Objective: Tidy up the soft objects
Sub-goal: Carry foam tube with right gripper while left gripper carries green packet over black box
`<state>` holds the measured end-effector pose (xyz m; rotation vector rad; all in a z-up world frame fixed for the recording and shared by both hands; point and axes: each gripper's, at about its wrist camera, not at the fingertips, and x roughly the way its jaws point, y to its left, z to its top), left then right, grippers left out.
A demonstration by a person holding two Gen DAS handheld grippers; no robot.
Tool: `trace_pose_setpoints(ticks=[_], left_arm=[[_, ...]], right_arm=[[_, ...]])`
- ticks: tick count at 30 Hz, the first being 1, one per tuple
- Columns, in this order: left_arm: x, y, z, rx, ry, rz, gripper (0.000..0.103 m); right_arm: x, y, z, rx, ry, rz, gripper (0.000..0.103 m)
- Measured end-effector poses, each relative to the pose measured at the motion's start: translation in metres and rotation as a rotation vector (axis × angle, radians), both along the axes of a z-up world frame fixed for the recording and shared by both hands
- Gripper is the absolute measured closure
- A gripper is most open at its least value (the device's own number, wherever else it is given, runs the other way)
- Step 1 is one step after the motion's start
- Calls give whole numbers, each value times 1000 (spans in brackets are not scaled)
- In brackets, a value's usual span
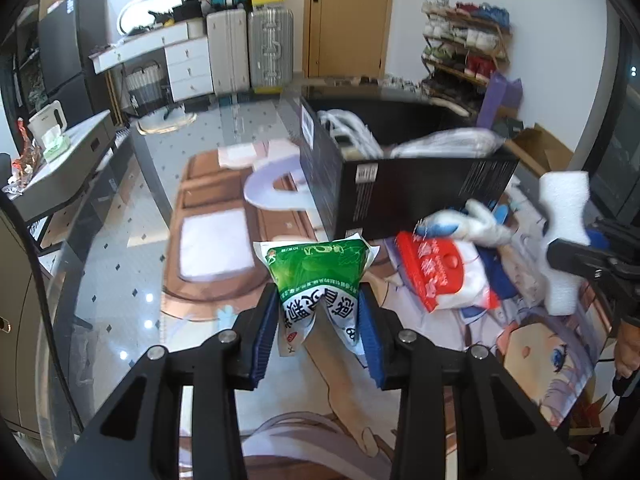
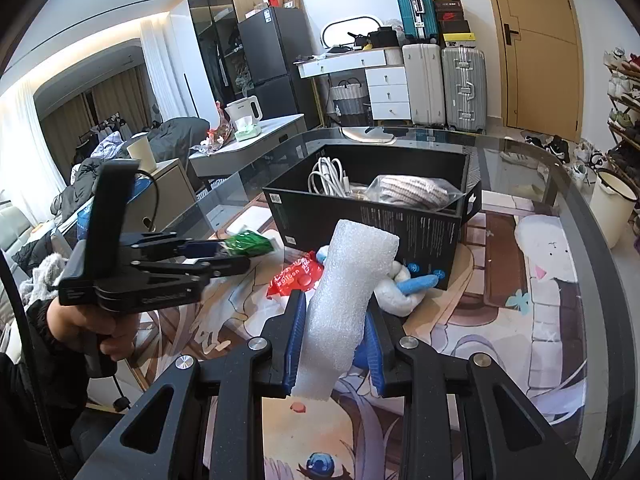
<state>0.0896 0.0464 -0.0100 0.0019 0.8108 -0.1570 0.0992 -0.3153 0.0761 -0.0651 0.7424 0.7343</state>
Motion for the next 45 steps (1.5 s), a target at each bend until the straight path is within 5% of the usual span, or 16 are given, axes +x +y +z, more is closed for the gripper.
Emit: trace_pose_setpoints(ticks=[17,45], left_arm=[[9,-12,55,-47,-158,-21,66],[72,-31,54,-65,-196,-12,66]], right_arm=[[24,8,39,25,-77,-17,75],[118,23,43,101,-17,-154,75]])
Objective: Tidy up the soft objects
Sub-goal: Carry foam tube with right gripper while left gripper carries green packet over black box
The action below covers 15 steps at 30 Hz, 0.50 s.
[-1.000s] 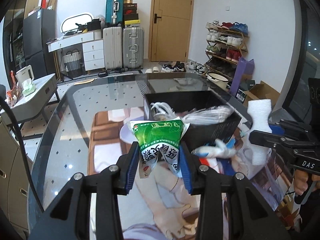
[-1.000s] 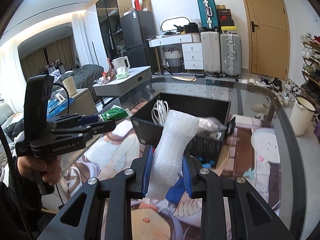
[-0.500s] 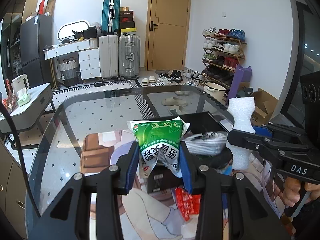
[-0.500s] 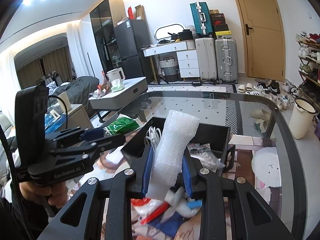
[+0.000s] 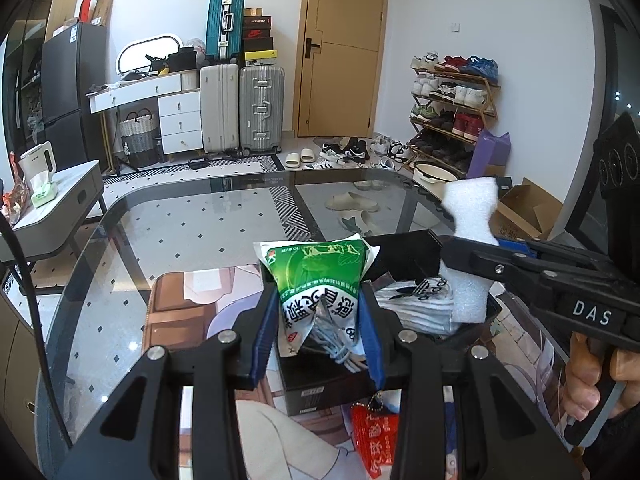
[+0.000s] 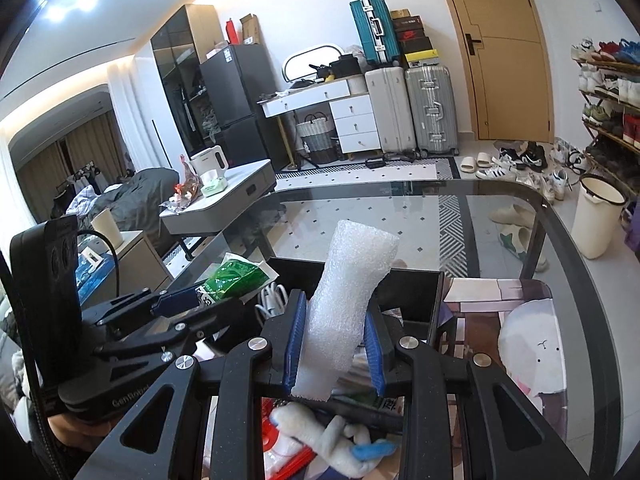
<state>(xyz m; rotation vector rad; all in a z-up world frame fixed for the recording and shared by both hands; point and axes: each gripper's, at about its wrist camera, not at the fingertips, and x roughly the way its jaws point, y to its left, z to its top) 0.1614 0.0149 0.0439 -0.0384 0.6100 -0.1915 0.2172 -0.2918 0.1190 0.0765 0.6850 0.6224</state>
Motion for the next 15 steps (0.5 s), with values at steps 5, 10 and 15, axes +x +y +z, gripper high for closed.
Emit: trace_pose_setpoints(ticks=[5,10,15], left_arm=[[7,-4,-5,24,-2,2,66],[10,-6,-10,36,8,-2,66],[12,-8,-11,38,17,-7,66]], right_arm=[[7,8,-6,6,31,7,75],[13,17,-15,-31,46,12,75],[20,15,-24,-47,64,1,75]])
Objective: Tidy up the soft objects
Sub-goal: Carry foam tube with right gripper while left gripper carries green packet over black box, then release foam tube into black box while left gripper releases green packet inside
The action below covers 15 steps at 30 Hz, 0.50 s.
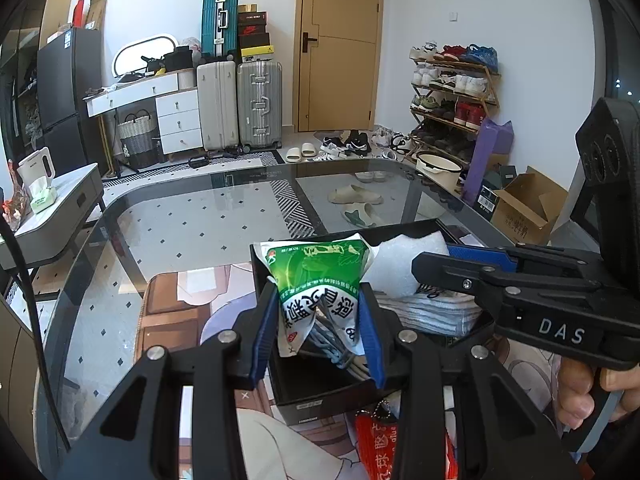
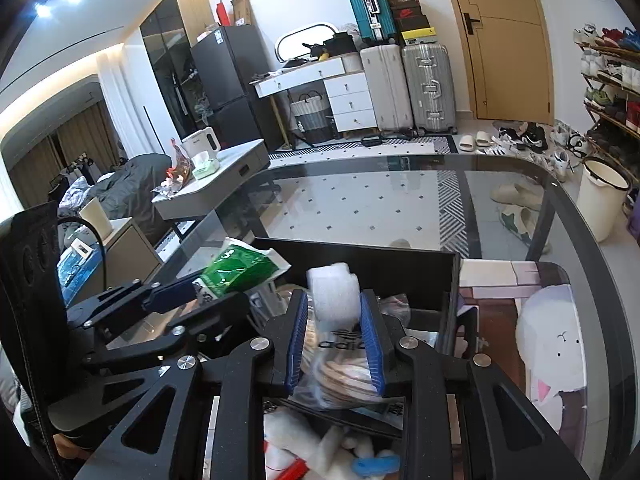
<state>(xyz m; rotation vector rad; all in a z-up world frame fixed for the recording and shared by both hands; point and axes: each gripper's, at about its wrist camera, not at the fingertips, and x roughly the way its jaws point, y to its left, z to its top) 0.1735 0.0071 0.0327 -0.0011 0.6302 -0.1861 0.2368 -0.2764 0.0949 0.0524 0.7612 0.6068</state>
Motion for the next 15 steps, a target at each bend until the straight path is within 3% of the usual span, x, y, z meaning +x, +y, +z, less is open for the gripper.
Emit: trace_pose_setpoints(ticks=[12,15], left_arm=[[2,-7,-6,16,20,-21,62],[1,-8,-6,29,17,-20,56]], right_arm=[[-11,-9,8,-56,-70,-12,75],[-15,-11,8,-71,-78,-8,75]])
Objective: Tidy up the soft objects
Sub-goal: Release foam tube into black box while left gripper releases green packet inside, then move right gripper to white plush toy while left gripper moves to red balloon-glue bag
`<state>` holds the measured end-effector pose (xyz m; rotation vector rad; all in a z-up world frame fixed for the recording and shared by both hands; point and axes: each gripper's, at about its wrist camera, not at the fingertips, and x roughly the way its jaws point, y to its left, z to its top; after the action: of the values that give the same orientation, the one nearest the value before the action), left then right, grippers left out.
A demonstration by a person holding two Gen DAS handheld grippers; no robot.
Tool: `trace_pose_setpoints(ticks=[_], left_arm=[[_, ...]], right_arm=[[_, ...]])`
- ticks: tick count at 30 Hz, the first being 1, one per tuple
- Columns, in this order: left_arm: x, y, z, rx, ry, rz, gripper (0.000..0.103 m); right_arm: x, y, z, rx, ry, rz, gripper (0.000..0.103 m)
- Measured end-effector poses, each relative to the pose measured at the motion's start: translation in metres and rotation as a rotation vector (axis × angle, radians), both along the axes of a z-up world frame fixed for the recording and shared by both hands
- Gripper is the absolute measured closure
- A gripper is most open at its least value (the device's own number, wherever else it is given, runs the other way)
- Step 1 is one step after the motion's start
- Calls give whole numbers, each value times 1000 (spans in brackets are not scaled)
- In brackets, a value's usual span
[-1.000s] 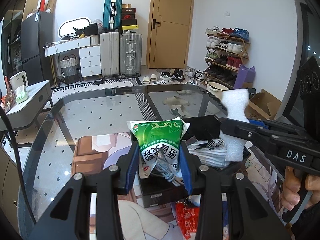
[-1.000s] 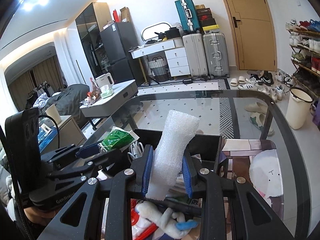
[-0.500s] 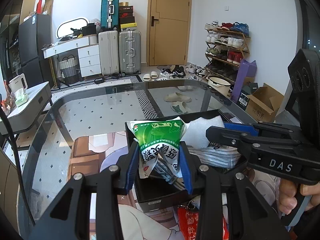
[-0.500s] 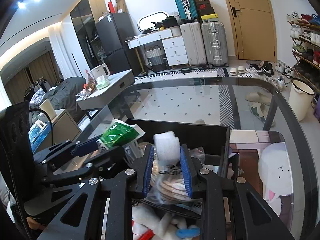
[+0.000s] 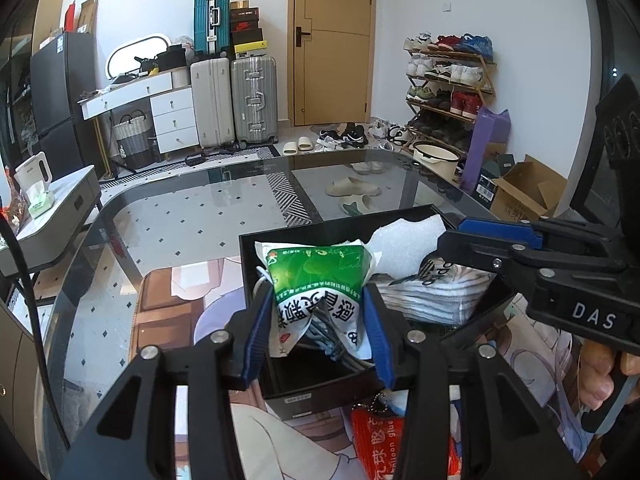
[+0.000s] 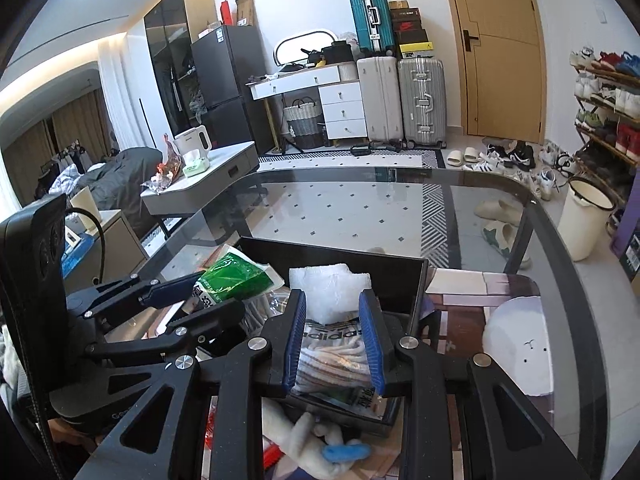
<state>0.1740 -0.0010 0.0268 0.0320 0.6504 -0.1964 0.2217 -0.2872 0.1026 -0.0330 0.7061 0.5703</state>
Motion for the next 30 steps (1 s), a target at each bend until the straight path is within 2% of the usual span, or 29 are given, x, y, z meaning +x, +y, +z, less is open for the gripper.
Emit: trace_pose_setpoints(ticks=[4,6,7,10,11,12,15,17,23,30], left_arm=[[-6,0,3,17,-20,-2,39],[-10,2,6,27,-34,11,38],[-12,3,7,26,-37,13,34],[-20,9,12,12,-60,31,13],[-23,11,15,6,-69,34,9],[-26,12,17,-2,-80,34,8],[-38,17,23,-28,-100,39,0],[-43,21,25,-40,-104,41,0],[-53,24,25,-46,-98,45,0],[-61,22,18,-42,-76,48,0]], right_arm=[[-6,-2,0,-25,-16,6,72],[-10,-4,1,-38,-34,7,58],[-12,-5,1,-42,-40,10,55],[-20,-7,1,-66,-53,22,46],[-22,-8,1,-74,-58,23,36],[-25,-10,1,-73,-65,20,24],[-30,-18,1,-41,-66,6,10],[-32,-24,0,-28,-54,-11,3],[-35,-38,-6,17,0,-57,1],[-45,-43,-19,11,31,-61,1]])
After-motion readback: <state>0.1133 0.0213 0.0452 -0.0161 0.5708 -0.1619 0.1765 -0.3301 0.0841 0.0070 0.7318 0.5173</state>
